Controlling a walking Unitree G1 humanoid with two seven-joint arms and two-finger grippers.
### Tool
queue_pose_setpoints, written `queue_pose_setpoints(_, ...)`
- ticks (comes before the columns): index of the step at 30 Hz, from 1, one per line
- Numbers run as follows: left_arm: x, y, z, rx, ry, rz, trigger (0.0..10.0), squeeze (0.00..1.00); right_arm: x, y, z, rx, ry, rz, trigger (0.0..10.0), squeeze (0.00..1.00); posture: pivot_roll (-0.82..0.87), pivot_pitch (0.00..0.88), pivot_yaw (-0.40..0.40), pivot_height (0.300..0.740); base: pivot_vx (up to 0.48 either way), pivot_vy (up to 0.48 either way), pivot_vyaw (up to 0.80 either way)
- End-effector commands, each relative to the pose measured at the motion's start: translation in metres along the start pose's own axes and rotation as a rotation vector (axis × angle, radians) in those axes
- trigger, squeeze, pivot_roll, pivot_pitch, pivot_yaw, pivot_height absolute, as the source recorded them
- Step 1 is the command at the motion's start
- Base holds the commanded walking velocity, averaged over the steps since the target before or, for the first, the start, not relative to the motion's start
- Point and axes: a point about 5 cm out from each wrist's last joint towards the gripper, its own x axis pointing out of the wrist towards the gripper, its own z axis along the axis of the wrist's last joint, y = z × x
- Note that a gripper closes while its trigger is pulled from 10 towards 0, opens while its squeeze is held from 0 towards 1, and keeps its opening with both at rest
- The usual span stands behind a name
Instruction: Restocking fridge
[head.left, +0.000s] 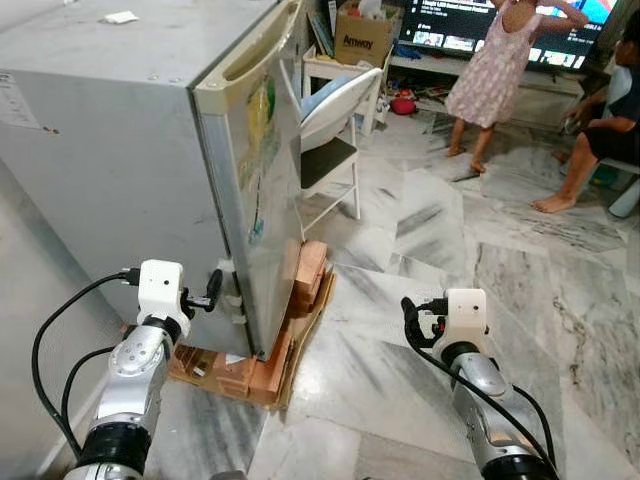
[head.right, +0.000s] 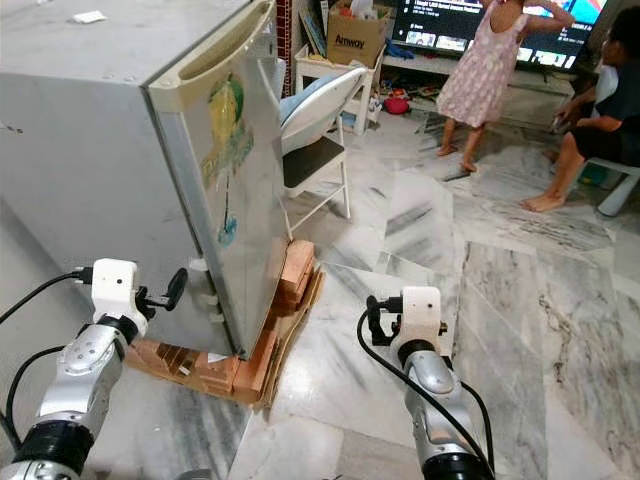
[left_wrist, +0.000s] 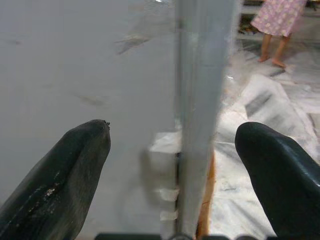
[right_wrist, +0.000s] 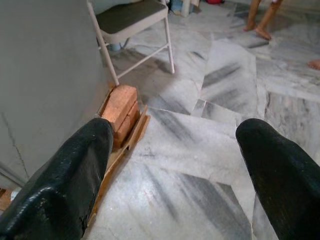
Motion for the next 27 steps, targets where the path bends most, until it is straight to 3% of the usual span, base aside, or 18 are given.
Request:
queue_pose_setpoints(1, 0.007, -0.009, 0.004, -0.005, -0.012, -0.031, 10.0, 0.00, 0.000, -0.001, 0.000, 0.007, 0.007, -0.008, 10.0, 0.00, 0.00, 0.000, -0.043, 0.740, 0.000, 0.000, -0.80)
queue_pose_setpoints(5, 0.012, -0.019, 0.007, -0.018, -0.021, -0.047, 10.0, 0.00, 0.000, 0.000, 0.002, 0.005, 0.003, 0.001, 10.0, 0.00, 0.00, 0.000, -0.044, 0.740, 0.000, 0.000, -0.80)
queue_pose_setpoints(8, 0.015, -0.022, 0.007, -0.019, -0.019, -0.050, 10.0, 0.00, 0.001, -0.001, 0.004, 0.001, -0.001, 0.000, 10.0, 0.00, 0.00, 0.000, -0.045, 0.740, 0.000, 0.000, 0.00)
queue_pose_setpoints(18, 0.026, -0.014, 0.010, -0.014, -0.007, 0.025, 10.0, 0.00, 0.000, -0.001, 0.004, -0.001, 0.002, -0.003, 10.0, 0.00, -0.02, 0.000, -0.039, 0.740, 0.000, 0.000, 0.00)
queue_pose_setpoints(24, 0.031, -0.017, 0.013, 0.008, -0.007, -0.009, 10.0, 0.00, 0.000, -0.001, 0.004, -0.003, 0.003, -0.004, 10.0, 0.00, -0.02, 0.000, -0.041, 0.740, 0.000, 0.000, 0.00)
queue_pose_setpoints(27, 0.040, -0.025, 0.023, 0.037, -0.019, -0.063, 10.0, 0.00, 0.000, -0.002, 0.004, -0.006, 0.006, -0.004, 10.0, 0.00, -0.03, 0.000, -0.042, 0.740, 0.000, 0.000, 0.00)
